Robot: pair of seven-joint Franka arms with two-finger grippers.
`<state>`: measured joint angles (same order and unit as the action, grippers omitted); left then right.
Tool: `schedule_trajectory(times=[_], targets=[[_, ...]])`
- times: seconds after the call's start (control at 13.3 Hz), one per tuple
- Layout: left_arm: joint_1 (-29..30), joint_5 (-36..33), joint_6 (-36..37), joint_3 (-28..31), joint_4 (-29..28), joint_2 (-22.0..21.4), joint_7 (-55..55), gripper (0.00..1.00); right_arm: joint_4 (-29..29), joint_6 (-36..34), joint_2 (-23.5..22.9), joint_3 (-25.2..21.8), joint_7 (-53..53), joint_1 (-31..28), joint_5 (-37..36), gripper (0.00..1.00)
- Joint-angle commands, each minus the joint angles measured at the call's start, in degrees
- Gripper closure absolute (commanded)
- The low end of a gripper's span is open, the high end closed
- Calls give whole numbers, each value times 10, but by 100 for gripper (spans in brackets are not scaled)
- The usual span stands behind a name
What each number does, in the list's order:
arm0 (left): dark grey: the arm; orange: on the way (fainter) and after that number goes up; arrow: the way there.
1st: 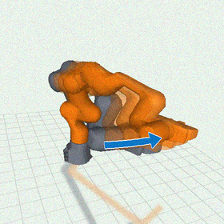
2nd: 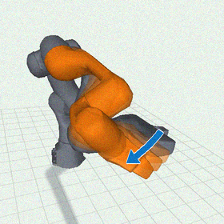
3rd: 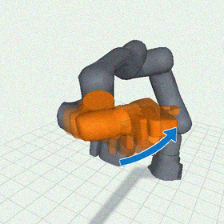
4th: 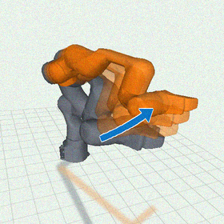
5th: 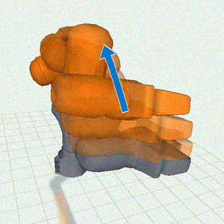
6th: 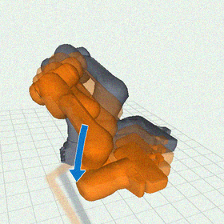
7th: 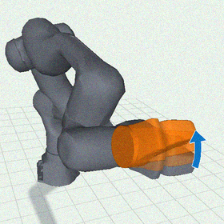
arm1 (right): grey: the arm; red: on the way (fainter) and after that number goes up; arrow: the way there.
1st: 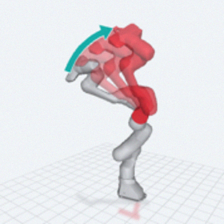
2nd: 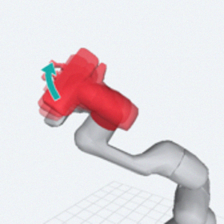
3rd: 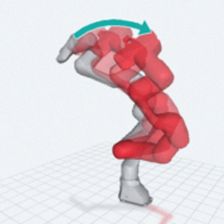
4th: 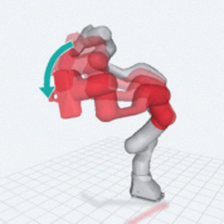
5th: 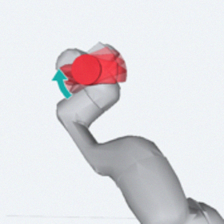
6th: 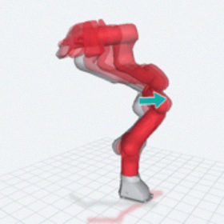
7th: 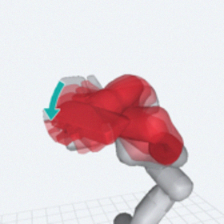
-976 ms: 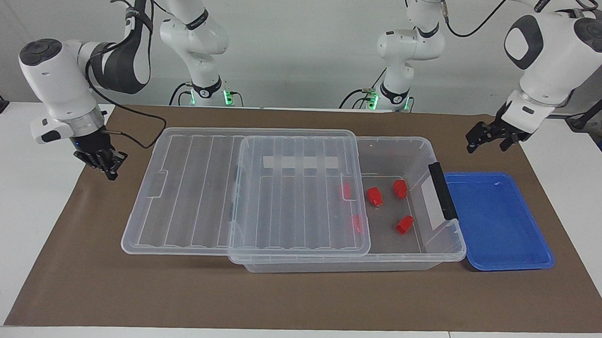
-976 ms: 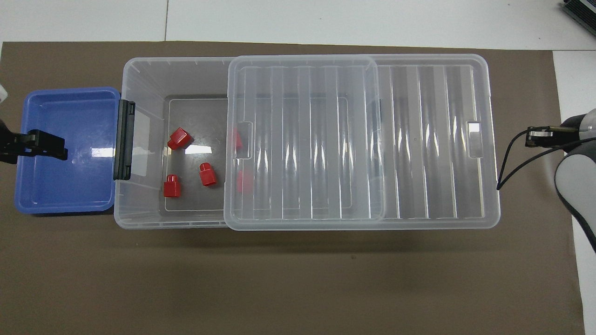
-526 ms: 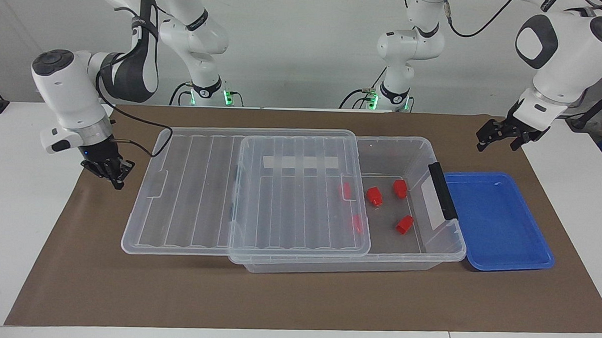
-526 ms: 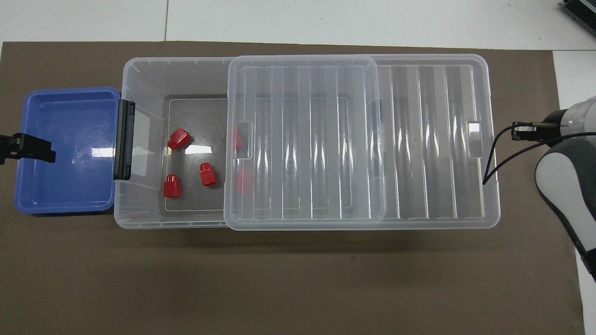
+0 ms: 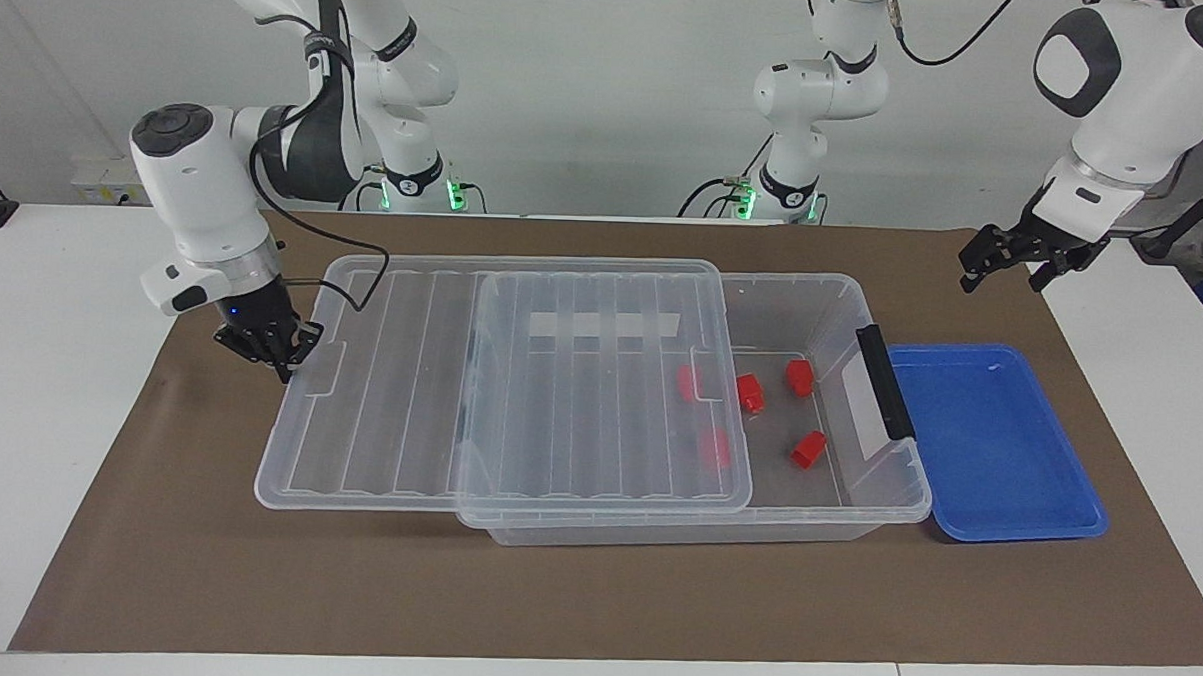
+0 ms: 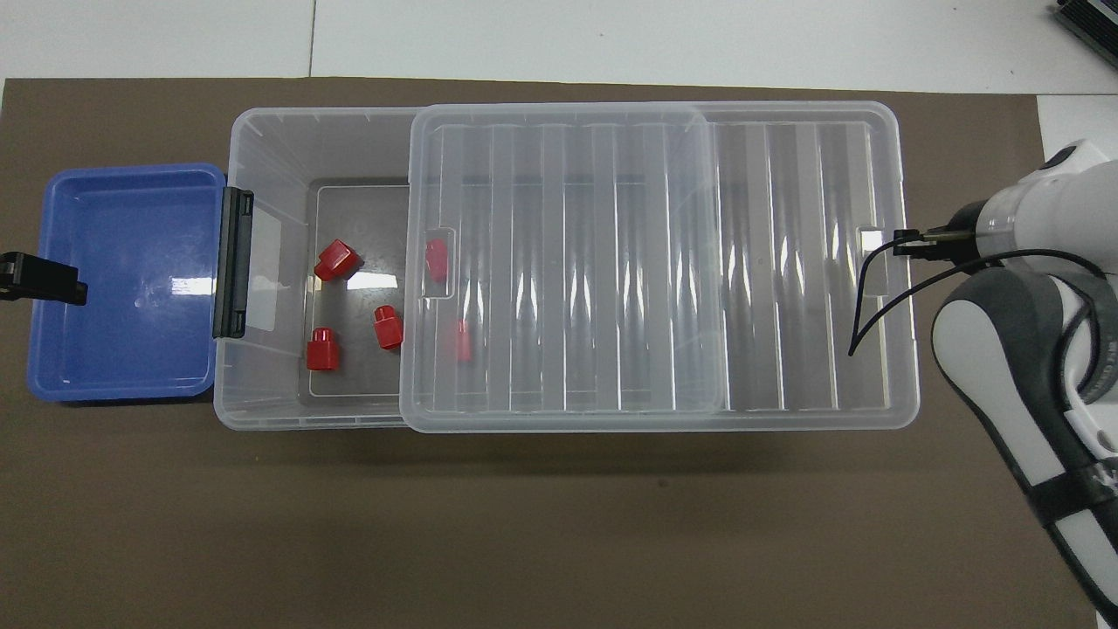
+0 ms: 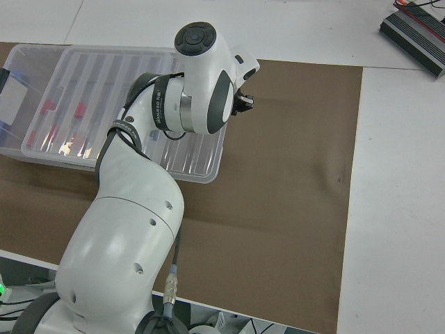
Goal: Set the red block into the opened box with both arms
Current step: 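Slide the clear lid back over the box with the right gripper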
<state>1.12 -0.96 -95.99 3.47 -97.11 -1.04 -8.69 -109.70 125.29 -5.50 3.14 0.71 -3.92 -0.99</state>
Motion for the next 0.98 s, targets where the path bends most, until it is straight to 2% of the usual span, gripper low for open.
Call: schedule_trajectory(times=[0.0, 0.38, 0.68, 0.9], targets=[[16, -11, 11, -1, -7, -19, -54, 0, -3, 21, 0, 2, -11, 17, 5, 100], [15, -11, 28, -1, -8, -30, -56, 0, -3, 36, 0, 2, -11, 61, 6, 100], [-30, -31, 45, -15, -5, -37, -55, 0, -3, 36, 0, 5, -11, 78, 6, 100], [-32, -33, 60, -23, 6, -43, -55, 0, -2, 51, 0, 5, -8, 102, 8, 100]])
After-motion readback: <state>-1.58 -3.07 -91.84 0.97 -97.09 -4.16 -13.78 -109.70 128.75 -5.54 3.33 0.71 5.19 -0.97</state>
